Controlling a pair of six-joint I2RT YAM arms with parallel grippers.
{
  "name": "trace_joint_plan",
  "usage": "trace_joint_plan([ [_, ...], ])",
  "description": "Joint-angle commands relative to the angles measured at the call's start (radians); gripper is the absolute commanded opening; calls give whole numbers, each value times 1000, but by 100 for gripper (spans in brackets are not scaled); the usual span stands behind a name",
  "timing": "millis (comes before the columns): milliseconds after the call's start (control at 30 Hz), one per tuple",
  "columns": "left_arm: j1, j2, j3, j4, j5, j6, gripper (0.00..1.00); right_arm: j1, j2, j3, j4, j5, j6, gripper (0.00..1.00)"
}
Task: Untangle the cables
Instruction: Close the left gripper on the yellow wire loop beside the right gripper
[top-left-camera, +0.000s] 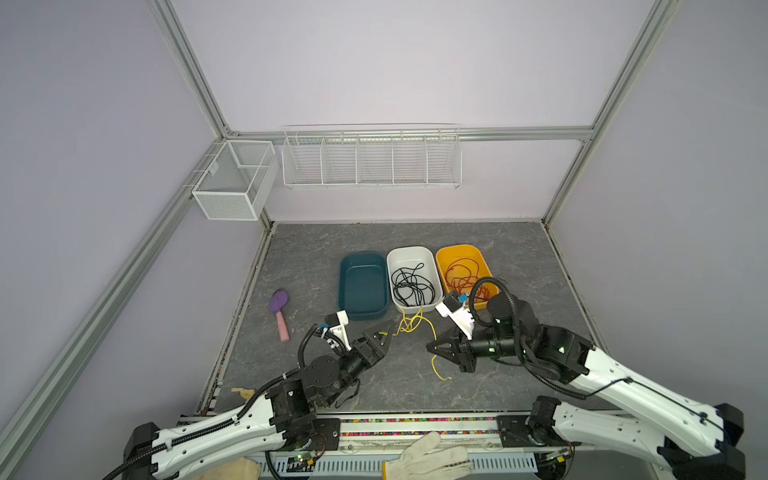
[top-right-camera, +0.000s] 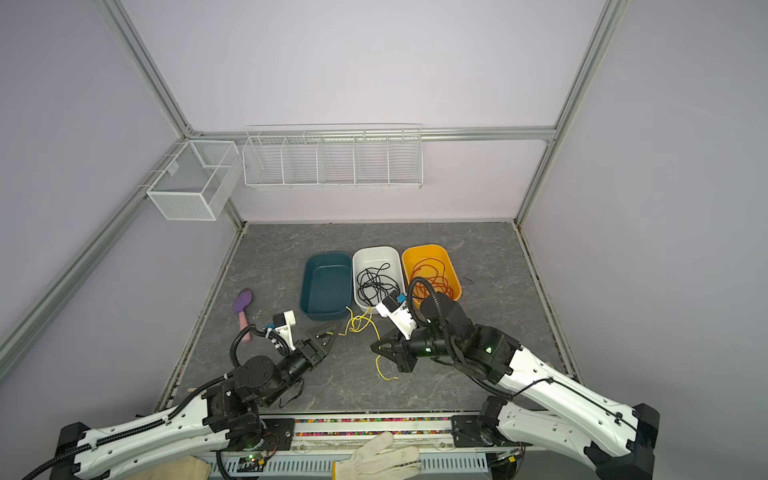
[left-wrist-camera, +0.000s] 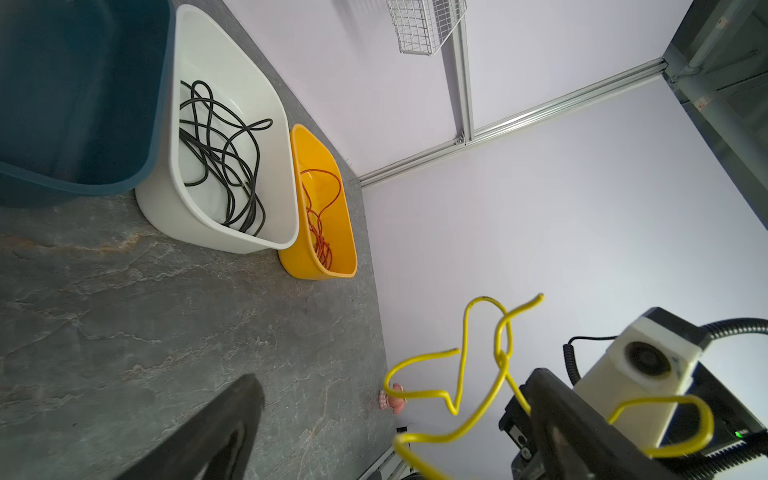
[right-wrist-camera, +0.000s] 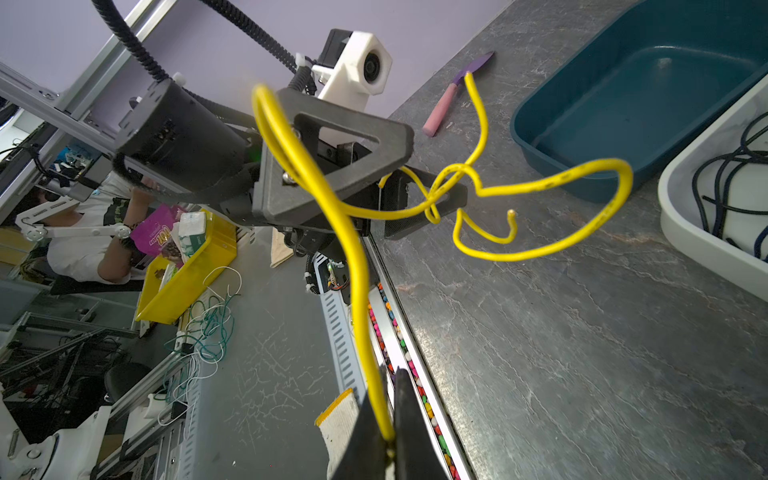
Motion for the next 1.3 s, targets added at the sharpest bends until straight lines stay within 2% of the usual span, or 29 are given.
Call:
trace_joint_plan([
  [0, -3, 4, 32, -8, -9, 23, 97, 10, 3, -17, 26, -17, -12, 7],
  [100, -3, 1, 20, 24, -13, 35, 81, 16, 1, -17, 30, -15, -12, 7],
  [233, -4, 4, 10, 55, -6, 40, 48, 22, 2, -17, 28, -2, -15, 7],
  [267, -3, 6, 10, 56, -1, 39, 43, 22, 3, -18, 28, 3, -16, 7],
  [400, -3, 22, 5, 78, 23, 31, 44, 23, 4, -18, 24, 18, -19, 7],
  [567, -4, 53, 18, 95, 67, 25, 58, 26, 2, -18, 17, 55, -24, 7],
  [667, -3, 58, 24, 87, 75, 16, 60, 26, -4, -18, 15, 77, -24, 7],
  [800, -3, 49, 17, 84, 75, 14, 54, 27, -4, -18, 15, 79, -25, 7],
  [967, -3, 43, 2, 107, 73, 9, 40, 32, 2, -18, 22, 80, -22, 7],
  [1267, -4, 24, -2, 96, 60, 19, 27, 47, 7, -18, 30, 80, -23, 7],
])
